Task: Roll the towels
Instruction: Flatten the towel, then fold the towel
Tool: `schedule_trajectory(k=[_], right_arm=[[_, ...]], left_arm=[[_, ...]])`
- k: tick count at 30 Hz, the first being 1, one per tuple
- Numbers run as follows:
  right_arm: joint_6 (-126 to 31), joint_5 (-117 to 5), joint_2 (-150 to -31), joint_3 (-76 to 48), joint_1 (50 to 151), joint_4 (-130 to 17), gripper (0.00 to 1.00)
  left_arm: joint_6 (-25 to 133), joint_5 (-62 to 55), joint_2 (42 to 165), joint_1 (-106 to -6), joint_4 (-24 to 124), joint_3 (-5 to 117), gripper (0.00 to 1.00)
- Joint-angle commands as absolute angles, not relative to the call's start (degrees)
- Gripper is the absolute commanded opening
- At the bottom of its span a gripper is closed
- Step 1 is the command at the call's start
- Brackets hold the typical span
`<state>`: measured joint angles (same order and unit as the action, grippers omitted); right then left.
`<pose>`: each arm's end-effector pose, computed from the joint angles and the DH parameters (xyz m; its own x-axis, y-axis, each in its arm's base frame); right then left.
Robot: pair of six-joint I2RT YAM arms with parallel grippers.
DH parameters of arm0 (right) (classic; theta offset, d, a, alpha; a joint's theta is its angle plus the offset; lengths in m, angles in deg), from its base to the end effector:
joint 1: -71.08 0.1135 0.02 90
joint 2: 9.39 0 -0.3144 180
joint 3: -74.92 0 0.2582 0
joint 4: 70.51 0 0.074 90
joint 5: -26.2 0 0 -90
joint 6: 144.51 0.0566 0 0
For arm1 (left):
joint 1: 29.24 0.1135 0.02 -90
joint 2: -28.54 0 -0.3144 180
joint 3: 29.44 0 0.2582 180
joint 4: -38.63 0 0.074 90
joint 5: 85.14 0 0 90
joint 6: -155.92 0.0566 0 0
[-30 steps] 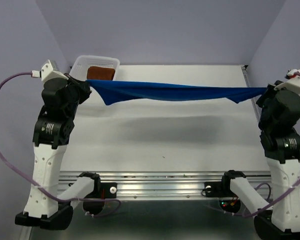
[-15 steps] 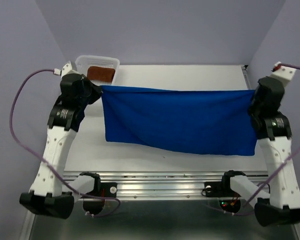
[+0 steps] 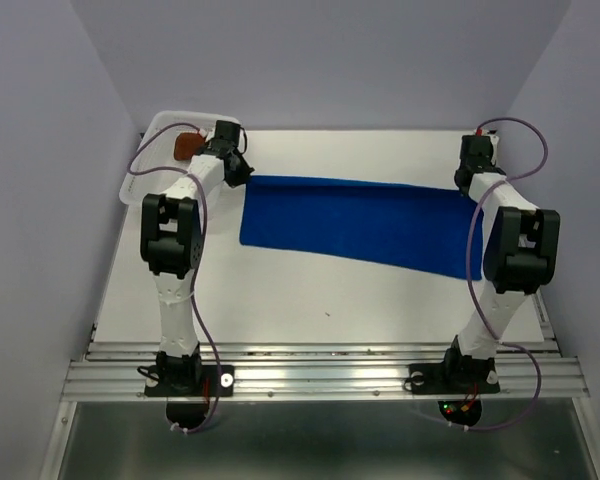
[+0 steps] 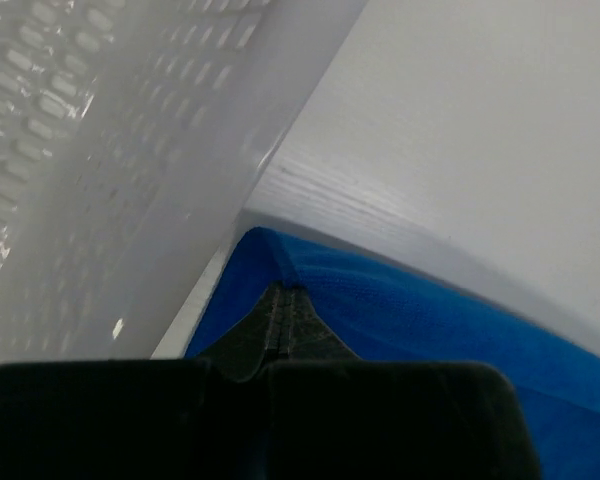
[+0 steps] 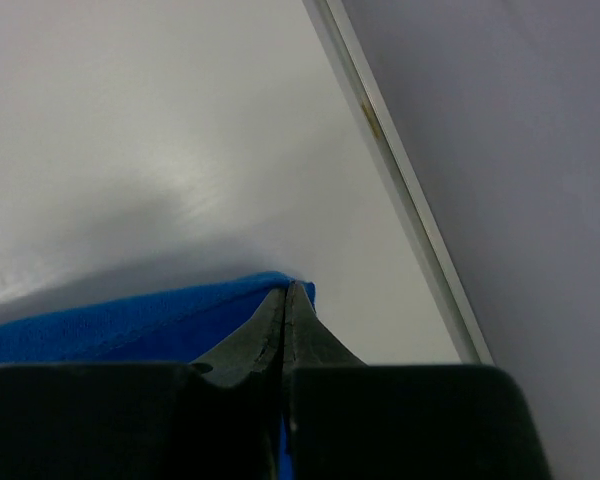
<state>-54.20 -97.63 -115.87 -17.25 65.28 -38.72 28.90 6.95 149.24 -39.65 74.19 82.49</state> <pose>0.4378 -0.0761 0.2640 -0.7143 0.0771 -0.6956 0.4719 0.7870 -0.3974 0.5208 -0.0936 0.2532 -0.6420 -0.4938 -0.5865 -0.2901 0.8645 -0.4103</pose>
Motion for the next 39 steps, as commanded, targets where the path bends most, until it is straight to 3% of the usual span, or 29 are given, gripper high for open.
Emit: schedule_trajectory(k=[1, 5, 10, 26, 39], right_arm=[[-60.48, -93.00, -121.26, -27.01, 63.44, -47.93, 0.01], [-64.26, -91.93, -126.45, -32.63, 62.82, -48.02, 0.01], [-65.24, -90.00, -124.46, -29.76, 62.29, -48.02, 0.01], [-62.43, -91.57, -105.02, -3.57, 61.76, -47.32, 0.01], [-56.71, -93.16, -95.97, 4.53, 61.76, -42.40, 0.01]], left_arm=[[30.14, 9.52, 151.73, -39.61, 73.95, 92.70, 0.00], [31.11, 7.50, 157.72, -39.70, 74.99, 101.65, 0.00], [32.43, 8.02, 160.38, -39.61, 77.20, 105.46, 0.00], [32.78, 8.28, 147.11, -39.70, 76.67, 82.98, 0.00], [33.31, 10.31, 140.07, -39.61, 79.40, 74.97, 0.00]])
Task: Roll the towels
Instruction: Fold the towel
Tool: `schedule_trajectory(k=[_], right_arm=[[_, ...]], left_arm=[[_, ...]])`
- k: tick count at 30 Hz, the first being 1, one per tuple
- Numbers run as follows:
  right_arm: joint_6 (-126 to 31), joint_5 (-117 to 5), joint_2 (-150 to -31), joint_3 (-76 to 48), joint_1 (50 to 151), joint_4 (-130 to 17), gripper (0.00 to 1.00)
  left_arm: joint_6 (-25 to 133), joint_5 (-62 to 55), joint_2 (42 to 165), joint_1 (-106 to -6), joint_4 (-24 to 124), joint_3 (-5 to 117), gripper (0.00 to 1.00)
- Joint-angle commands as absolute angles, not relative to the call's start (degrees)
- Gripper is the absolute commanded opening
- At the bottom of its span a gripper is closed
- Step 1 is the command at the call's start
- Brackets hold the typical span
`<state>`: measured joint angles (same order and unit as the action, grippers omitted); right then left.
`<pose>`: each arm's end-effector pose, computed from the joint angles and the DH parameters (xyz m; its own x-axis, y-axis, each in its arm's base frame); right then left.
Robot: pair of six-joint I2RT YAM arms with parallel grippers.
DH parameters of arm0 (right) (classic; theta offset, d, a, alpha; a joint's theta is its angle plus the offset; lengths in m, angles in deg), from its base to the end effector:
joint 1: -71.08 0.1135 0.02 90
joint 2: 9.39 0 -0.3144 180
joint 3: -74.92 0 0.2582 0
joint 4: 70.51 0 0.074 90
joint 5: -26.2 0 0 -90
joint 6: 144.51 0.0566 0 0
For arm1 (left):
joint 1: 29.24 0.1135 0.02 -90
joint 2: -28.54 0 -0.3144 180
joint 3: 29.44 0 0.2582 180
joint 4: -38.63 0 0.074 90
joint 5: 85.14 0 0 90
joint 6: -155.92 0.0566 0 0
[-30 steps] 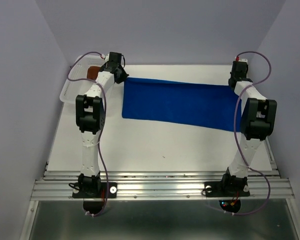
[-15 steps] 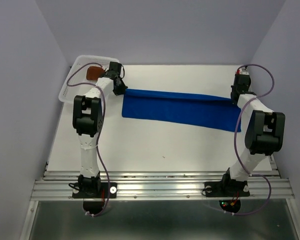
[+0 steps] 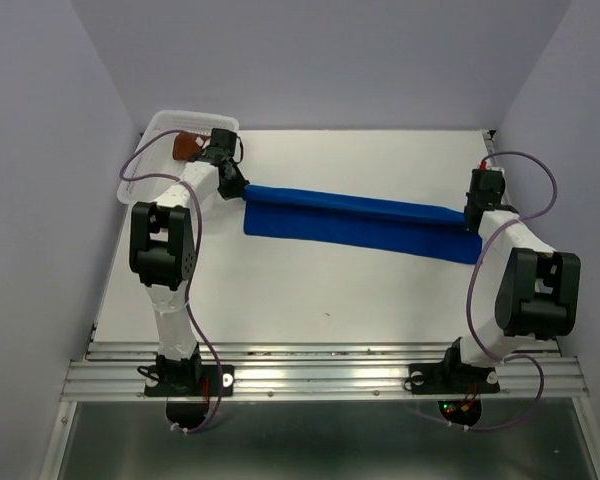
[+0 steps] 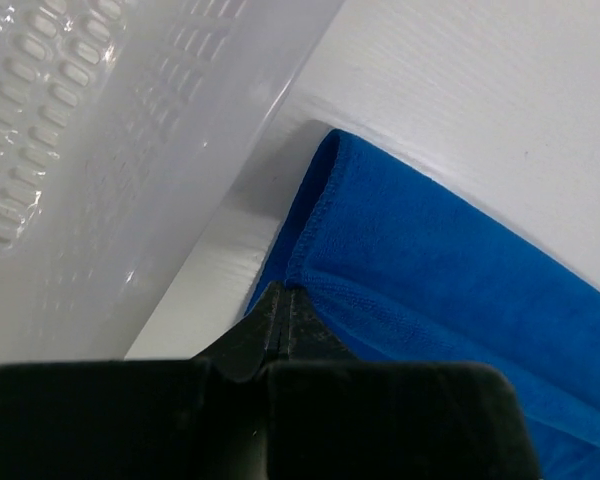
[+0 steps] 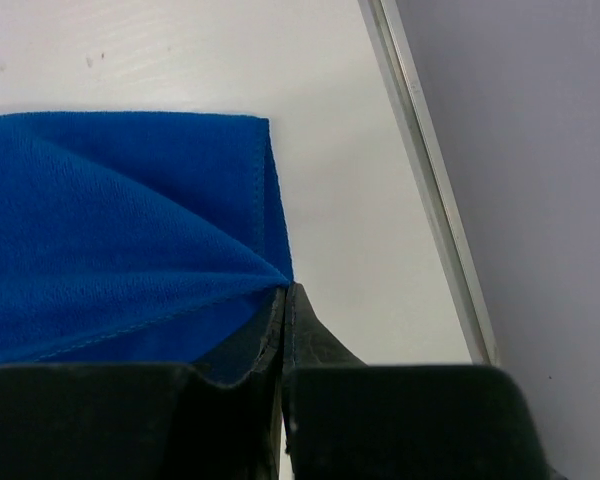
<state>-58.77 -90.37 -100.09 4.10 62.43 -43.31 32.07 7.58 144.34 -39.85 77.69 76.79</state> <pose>0.3437 -0.0779 0.2488 -0.7543 0.0476 -0.6548 0.3807 0.8443 -0.3772 0.4897 -0.0890 0.2557 -0.6979 -0.4353 -0.5687 -0.2837 0.8971 -0.3386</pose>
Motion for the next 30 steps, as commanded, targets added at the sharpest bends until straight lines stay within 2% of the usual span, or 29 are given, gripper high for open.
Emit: schedule_trajectory(k=[1, 18, 25, 26, 27, 29, 30], right_arm=[[-56.45, -92.90, -95.44, 4.97, 61.76, -42.31, 0.01], [-50.91, -92.81, -95.44, 11.56, 61.76, -40.37, 0.06], [-48.63, -93.51, -96.93, 11.65, 61.76, -38.35, 0.14], [-48.54, -94.12, -97.02, 11.91, 61.76, -38.26, 0.19], [-48.10, -94.56, -97.02, 12.09, 61.76, -37.74, 0.20], [-47.49, -95.26, -97.37, 11.74, 61.76, -35.99, 0.21], [-46.79, -95.09, -97.37, 11.48, 61.76, -35.28, 0.21]], left_arm=[[33.31, 10.40, 139.81, -39.61, 79.57, 74.79, 0.00], [33.31, 10.22, 139.63, -40.05, 80.01, 69.51, 0.00], [31.90, 13.74, 140.24, -40.05, 84.49, 70.48, 0.00], [31.73, 14.35, 140.33, -40.05, 85.10, 70.74, 0.04], [31.64, 14.44, 140.16, -40.14, 86.15, 70.83, 0.16], [31.46, 15.05, 139.37, -40.49, 86.52, 70.57, 0.25], [31.55, 15.06, 139.02, -40.66, 87.13, 70.48, 0.35]])
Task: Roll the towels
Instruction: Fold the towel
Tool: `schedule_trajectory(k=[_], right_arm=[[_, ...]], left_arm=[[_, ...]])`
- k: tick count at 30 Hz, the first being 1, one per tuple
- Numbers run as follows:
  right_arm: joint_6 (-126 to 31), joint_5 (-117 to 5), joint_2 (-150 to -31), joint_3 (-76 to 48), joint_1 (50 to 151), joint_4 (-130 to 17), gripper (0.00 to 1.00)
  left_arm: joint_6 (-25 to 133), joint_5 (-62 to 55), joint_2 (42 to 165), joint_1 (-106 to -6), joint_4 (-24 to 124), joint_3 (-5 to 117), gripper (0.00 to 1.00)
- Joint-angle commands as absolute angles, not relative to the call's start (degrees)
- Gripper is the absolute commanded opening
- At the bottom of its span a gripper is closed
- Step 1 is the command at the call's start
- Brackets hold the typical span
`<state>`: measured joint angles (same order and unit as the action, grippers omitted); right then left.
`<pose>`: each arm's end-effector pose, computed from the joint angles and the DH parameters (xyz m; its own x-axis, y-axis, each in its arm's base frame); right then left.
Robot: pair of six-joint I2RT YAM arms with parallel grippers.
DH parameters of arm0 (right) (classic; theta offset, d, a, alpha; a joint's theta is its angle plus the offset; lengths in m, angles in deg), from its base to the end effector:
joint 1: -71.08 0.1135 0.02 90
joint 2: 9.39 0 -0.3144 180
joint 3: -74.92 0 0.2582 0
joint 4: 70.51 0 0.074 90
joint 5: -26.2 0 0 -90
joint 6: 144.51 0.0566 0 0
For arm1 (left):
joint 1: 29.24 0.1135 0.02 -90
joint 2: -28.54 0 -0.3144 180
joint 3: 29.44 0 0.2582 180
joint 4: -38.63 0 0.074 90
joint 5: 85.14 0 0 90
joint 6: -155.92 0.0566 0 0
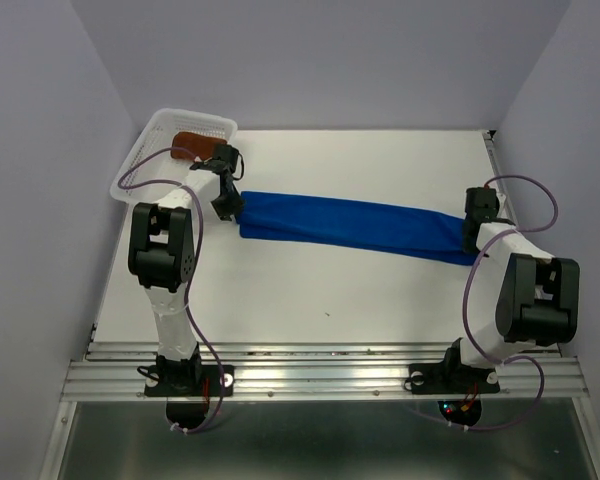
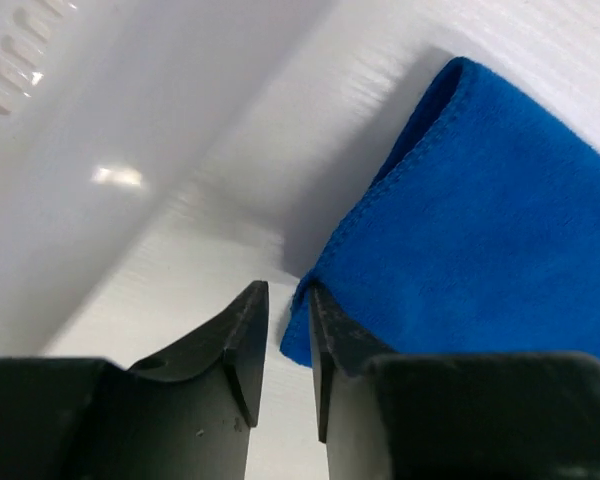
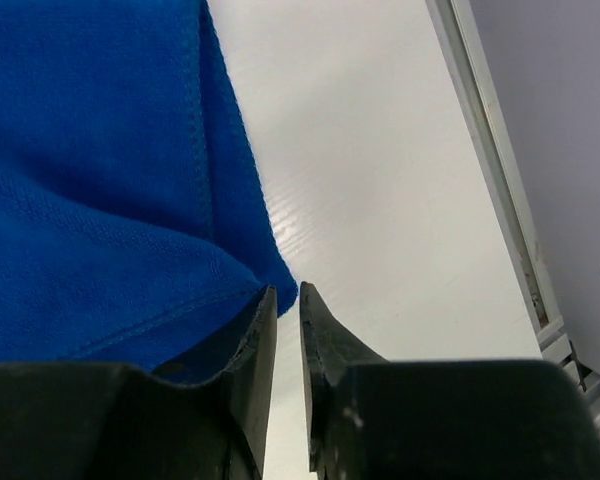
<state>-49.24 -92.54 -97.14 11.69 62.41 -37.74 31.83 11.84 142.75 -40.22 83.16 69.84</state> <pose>0.3017 -0.0735 0.2165 -0.7926 0.2023 -0.5753 0.4638 0.8125 -0.3532 0.4574 -0.0817 0.2216 -0.7722 -0.4169 -0.4795 -0.3675 0.9087 -0.1981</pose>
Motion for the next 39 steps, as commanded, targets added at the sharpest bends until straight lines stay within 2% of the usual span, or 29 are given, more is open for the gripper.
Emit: schedule_trajectory(k=[1, 2, 4, 6, 7, 8, 9, 10, 12, 16, 22, 28, 30, 39], right_arm=[[-46.43, -94.31, -97.37, 10.26, 61.76, -34.14, 0.23], [-45.82, -94.22, -97.20, 9.90, 61.76, -32.57, 0.28], [-44.85, -93.60, -96.49, 9.28, 61.76, -31.59, 0.30], [-43.28, -93.77, -95.35, 8.32, 61.76, -29.48, 0.44], [-42.66, -93.86, -94.91, 7.09, 61.76, -28.60, 0.56], [-42.30, -93.25, -94.47, 6.30, 61.76, -27.12, 0.77], [-41.69, -92.55, -93.43, 5.60, 61.76, -26.49, 0.78], [-41.77, -89.76, -92.72, 4.46, 61.76, -25.96, 0.83], [-42.73, -85.88, -90.88, 3.57, 61.76, -25.96, 1.00], [-44.67, -72.82, -85.34, 3.56, 61.76, -28.50, 1.00], [-46.16, -60.65, -85.50, 5.24, 61.76, -34.04, 1.00], [-46.08, -62.40, -88.58, 5.59, 61.76, -34.92, 1.00], [-45.82, -62.40, -89.02, 5.59, 61.76, -35.01, 1.00], [-46.08, -63.54, -89.20, 5.85, 61.76, -35.10, 1.00]], left_arm=[[31.64, 15.06, 138.41, -40.84, 87.48, 70.65, 0.38], [31.73, 15.06, 138.05, -40.93, 87.83, 70.66, 0.38], [31.99, 14.79, 136.74, -41.10, 88.36, 70.74, 0.38], [32.17, 14.97, 135.94, -41.63, 89.67, 71.09, 0.43], [32.17, 14.79, 135.42, -41.81, 90.12, 71.27, 0.45], [32.17, 14.27, 135.06, -41.98, 90.21, 71.36, 0.48], [32.43, 13.83, 134.71, -42.59, 90.12, 71.62, 0.50], [32.60, 13.39, 134.10, -42.86, 89.86, 71.80, 0.50], [33.22, 12.16, 133.74, -44.17, 89.07, 72.41, 0.51], [33.05, 11.01, 134.44, -45.15, 88.19, 72.41, 0.59], [30.94, 12.68, 135.94, -45.15, 88.10, 71.63, 0.61], [27.69, 14.97, 133.65, -43.13, 84.94, 67.06, 0.58], [27.07, 13.66, 133.74, -41.82, 82.84, 65.22, 0.52], [26.54, 11.89, 139.62, -40.75, 78.61, 65.64, 0.45]])
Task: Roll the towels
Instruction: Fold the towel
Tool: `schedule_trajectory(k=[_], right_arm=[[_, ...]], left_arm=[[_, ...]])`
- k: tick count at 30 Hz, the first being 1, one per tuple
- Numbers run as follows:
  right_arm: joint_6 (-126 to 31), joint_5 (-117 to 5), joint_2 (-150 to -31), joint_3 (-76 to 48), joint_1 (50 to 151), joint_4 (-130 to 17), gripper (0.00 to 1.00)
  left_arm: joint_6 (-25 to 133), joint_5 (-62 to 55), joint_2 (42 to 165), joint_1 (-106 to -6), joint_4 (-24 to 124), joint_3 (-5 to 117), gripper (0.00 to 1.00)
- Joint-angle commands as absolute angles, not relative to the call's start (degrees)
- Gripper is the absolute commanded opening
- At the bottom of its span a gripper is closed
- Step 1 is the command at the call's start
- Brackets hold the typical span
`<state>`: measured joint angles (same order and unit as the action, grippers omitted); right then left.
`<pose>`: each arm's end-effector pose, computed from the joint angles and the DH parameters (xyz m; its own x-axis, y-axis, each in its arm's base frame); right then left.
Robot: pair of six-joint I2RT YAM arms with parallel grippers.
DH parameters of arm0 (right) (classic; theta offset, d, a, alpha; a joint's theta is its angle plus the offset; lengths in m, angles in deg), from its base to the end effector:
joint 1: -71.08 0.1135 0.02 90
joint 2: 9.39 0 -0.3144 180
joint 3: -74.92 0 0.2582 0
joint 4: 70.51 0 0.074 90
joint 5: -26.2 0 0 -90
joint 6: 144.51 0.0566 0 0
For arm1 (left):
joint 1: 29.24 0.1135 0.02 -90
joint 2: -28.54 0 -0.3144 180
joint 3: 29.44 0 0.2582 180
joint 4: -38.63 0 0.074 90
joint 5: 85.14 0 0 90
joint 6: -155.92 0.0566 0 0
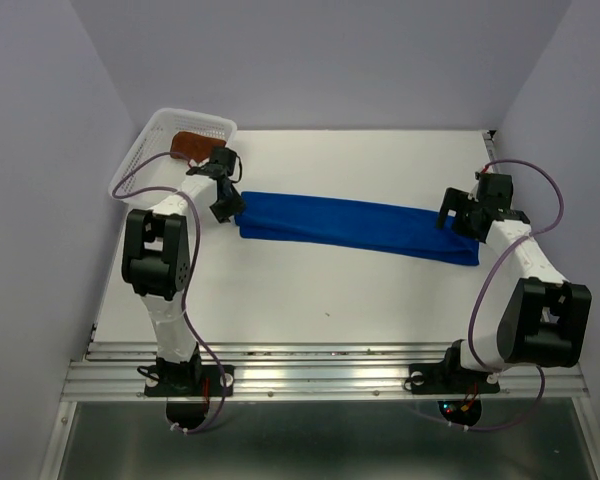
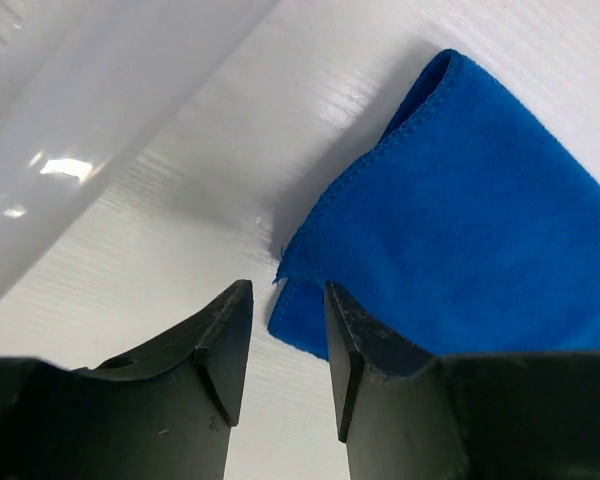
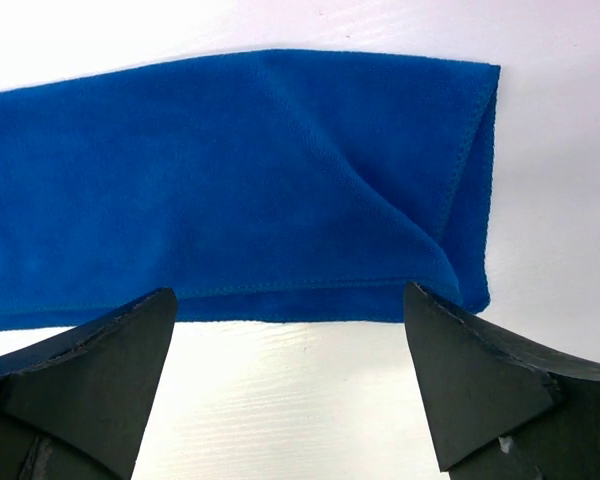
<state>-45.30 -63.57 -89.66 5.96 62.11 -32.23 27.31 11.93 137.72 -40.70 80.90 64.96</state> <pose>0.3010 -0.0473 0.2733 -0.7179 0.2753 -0.6394 0.2717 0.9564 0.1068 0.4363 -0.0813 0.2353 -0.7247 -0.4849 -0.4895 -0.4104 0.8744 -0.2587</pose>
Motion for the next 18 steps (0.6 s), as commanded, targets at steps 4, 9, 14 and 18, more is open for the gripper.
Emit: schedule_trajectory(k=[4, 9, 14, 18], right_arm=[[-46.25, -63.54, -89.28, 6.03, 61.76, -35.01, 1.00], [-46.34, -65.39, -89.46, 6.03, 61.76, -35.01, 1.00], [-46.25, -66.00, -89.90, 6.12, 61.76, -35.01, 1.00], [-46.08, -66.44, -89.81, 6.20, 61.76, -34.92, 1.00]], left_arm=[[27.07, 11.37, 142.53, -40.23, 78.08, 66.96, 0.44], [27.33, 9.52, 143.58, -39.96, 75.80, 65.21, 0.40], [27.51, 7.67, 143.94, -40.05, 75.44, 64.85, 0.01], [27.60, 7.76, 142.53, -39.96, 76.32, 65.64, 0.00]])
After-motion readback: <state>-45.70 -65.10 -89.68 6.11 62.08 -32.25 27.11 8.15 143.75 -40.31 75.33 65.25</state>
